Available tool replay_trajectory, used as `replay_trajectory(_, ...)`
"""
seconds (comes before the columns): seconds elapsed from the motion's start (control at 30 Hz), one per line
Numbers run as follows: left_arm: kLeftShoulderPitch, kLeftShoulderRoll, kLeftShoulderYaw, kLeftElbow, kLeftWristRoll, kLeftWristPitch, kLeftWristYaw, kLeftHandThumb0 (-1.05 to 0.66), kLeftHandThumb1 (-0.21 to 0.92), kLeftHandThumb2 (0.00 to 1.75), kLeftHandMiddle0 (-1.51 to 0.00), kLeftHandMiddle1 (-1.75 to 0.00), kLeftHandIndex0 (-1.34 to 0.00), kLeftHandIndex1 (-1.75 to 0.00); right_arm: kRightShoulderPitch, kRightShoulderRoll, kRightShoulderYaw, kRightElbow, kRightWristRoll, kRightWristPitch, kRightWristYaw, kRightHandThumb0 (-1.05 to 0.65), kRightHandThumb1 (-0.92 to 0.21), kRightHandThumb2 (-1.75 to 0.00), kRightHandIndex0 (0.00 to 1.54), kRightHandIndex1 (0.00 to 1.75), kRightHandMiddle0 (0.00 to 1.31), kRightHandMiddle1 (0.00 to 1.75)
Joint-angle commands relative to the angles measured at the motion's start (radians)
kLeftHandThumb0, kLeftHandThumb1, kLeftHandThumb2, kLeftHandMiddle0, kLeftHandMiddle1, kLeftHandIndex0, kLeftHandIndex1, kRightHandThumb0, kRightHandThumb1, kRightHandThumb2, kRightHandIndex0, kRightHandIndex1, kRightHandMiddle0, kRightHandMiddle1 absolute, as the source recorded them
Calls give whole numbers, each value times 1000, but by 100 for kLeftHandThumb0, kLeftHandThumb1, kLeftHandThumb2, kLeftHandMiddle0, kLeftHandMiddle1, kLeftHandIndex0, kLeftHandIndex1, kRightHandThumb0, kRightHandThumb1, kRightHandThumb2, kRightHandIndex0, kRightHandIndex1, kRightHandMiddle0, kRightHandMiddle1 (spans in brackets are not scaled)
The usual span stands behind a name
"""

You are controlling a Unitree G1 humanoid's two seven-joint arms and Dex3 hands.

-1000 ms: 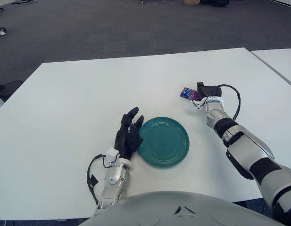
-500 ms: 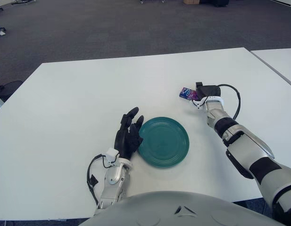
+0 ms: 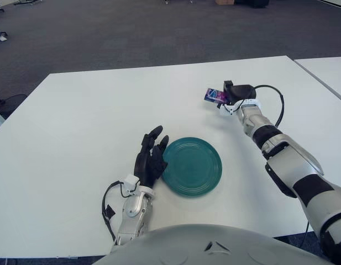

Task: Put the gum into the plate.

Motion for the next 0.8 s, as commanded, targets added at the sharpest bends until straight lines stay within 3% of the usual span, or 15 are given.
replay_trajectory(0.0, 24, -56, -8, 21, -14, 18, 1, -89, 92, 92, -57, -1, -18, -76, -26, -25, -25, -18, 22, -22, -14, -52, -92, -77, 82, 175, 66, 175)
replay_trajectory(0.2, 29, -51, -8, 16, -18, 24, -3, -91, 92, 92, -57, -1, -22, -77, -25, -44, -47, -84, 28, -37, -13, -52, -92, -74, 83, 175, 68, 175)
replay_trajectory(0.3, 31, -48, -8, 17, -20, 24, -8, -91, 92, 92, -55, 0, -21, -77, -2, -48, -65, -208, 33, -18, 0, -52, -92, -71, 85, 175, 65, 175)
replay_trajectory(0.4, 32, -47, -6, 17, -21, 23, -10, -92, 92, 92, -54, 0, -22, -78, 61, -58, -92, -417, 40, 32, 75, -52, -92, -69, 88, 175, 63, 175)
replay_trajectory(0.6, 35, -50, -8, 13, -18, 21, -8, -92, 92, 91, -53, 0, -20, -78, 155, -90, -113, -636, 27, 81, 167, -51, -92, -66, 91, 175, 64, 175)
replay_trajectory(0.77, 40, -54, -14, 6, 3, 19, 9, -92, 92, 92, -53, 0, -17, -76, 329, -127, -108, -974, -29, 115, 248, -51, -92, -66, 90, 175, 64, 175)
